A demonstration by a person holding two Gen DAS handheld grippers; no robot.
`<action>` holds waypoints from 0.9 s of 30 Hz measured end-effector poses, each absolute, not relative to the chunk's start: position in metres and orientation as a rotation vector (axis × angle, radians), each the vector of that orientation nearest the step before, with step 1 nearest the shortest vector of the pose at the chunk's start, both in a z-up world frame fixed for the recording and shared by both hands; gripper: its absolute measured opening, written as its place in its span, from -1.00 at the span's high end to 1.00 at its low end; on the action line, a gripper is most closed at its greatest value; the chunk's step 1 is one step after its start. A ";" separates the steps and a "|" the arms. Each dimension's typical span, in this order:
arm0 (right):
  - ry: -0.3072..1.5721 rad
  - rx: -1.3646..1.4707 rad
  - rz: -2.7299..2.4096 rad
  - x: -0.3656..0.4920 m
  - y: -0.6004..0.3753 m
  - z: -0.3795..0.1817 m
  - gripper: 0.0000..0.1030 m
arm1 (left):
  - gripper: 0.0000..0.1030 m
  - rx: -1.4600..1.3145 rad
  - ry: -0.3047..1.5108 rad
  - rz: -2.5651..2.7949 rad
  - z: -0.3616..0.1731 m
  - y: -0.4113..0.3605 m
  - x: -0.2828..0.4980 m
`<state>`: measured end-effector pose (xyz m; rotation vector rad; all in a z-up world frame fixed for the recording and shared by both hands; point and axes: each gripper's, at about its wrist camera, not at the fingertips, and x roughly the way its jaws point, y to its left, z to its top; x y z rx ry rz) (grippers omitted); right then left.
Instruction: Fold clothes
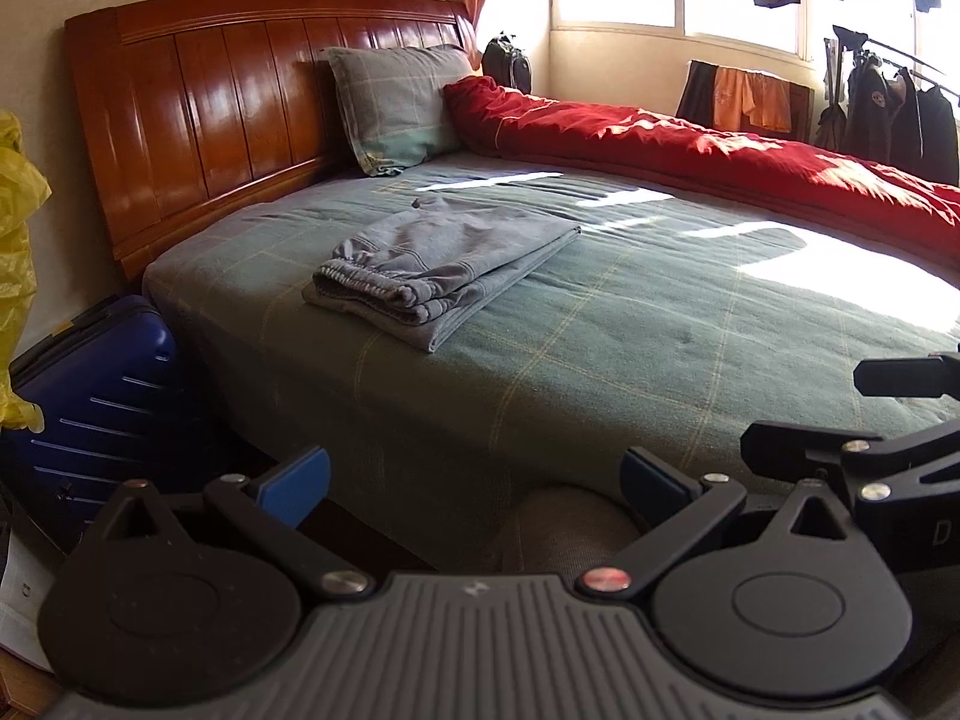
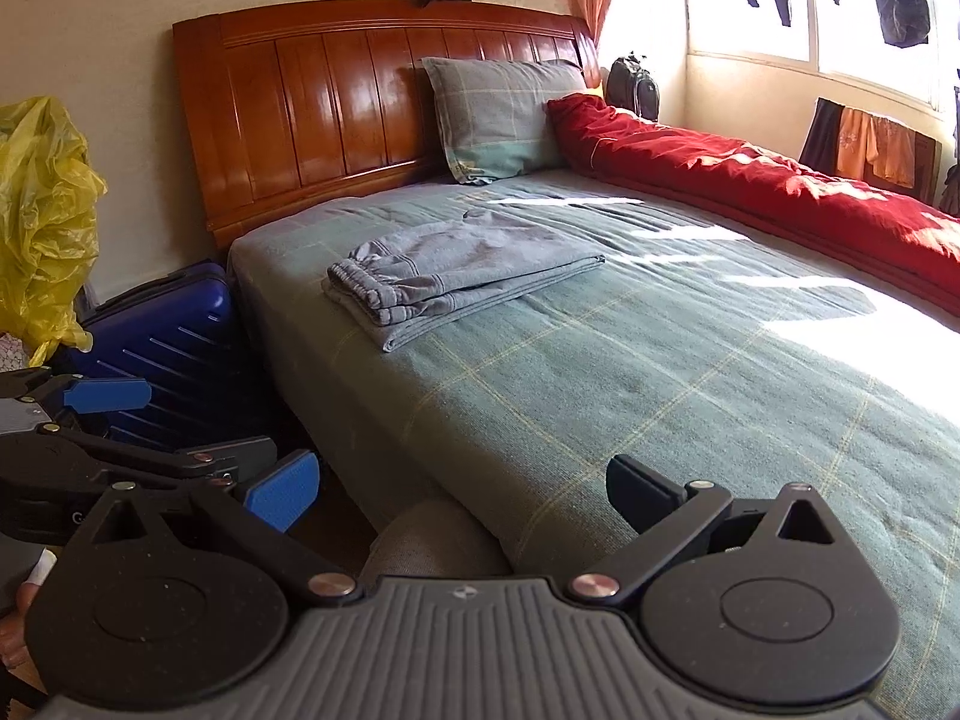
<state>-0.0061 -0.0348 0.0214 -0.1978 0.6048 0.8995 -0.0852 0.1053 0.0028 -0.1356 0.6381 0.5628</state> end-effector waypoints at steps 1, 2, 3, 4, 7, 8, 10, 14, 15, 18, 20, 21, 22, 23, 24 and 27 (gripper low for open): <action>0.609 -0.199 0.904 -0.005 -0.033 0.021 -1.00 | -0.99 -0.134 0.641 0.569 0.002 0.106 -0.085; 0.612 -0.204 0.910 -0.004 -0.031 0.020 -1.00 | -0.99 -0.131 0.645 0.576 0.002 0.108 -0.084; 0.615 -0.212 0.916 -0.004 -0.028 0.018 -1.00 | -0.99 -0.131 0.649 0.582 0.001 0.110 -0.084; 0.616 -0.217 0.920 -0.003 -0.026 0.017 -1.00 | -0.99 -0.132 0.653 0.587 0.001 0.111 -0.083; 0.622 -0.218 0.934 0.000 -0.020 0.015 -1.00 | -0.99 -0.138 0.661 0.596 -0.001 0.117 -0.080; 0.625 -0.216 0.936 0.001 -0.018 0.014 -1.00 | -0.99 -0.139 0.664 0.598 -0.001 0.118 -0.079; 0.634 -0.213 0.940 0.005 -0.016 0.013 -1.00 | -0.99 -0.135 0.667 0.601 -0.002 0.120 -0.076; 0.646 -0.213 0.933 0.008 -0.012 0.010 -1.00 | -0.99 -0.134 0.666 0.602 -0.002 0.122 -0.072; 0.645 -0.214 0.932 0.008 -0.012 0.009 -1.00 | -0.99 -0.134 0.664 0.602 -0.002 0.122 -0.071; 0.642 -0.215 0.928 0.009 -0.012 0.009 -1.00 | -0.99 -0.127 0.660 0.601 -0.001 0.122 -0.069; 0.640 -0.216 0.925 0.010 -0.012 0.009 -1.00 | -0.99 -0.124 0.658 0.599 0.000 0.123 -0.068; 0.637 -0.216 0.924 0.010 -0.012 0.009 -1.00 | -0.99 -0.125 0.657 0.597 0.000 0.123 -0.067; 0.635 -0.215 0.923 0.011 -0.013 0.010 -1.00 | -0.99 -0.128 0.657 0.596 0.000 0.124 -0.067; 0.634 -0.214 0.922 0.011 -0.013 0.010 -1.00 | -0.99 -0.129 0.657 0.595 0.000 0.124 -0.066; 0.634 -0.215 0.922 0.011 -0.012 0.010 -1.00 | -0.99 -0.130 0.657 0.595 0.000 0.125 -0.066; 0.634 -0.217 0.921 0.012 -0.012 0.011 -1.00 | -0.99 -0.132 0.653 0.596 0.000 0.126 -0.065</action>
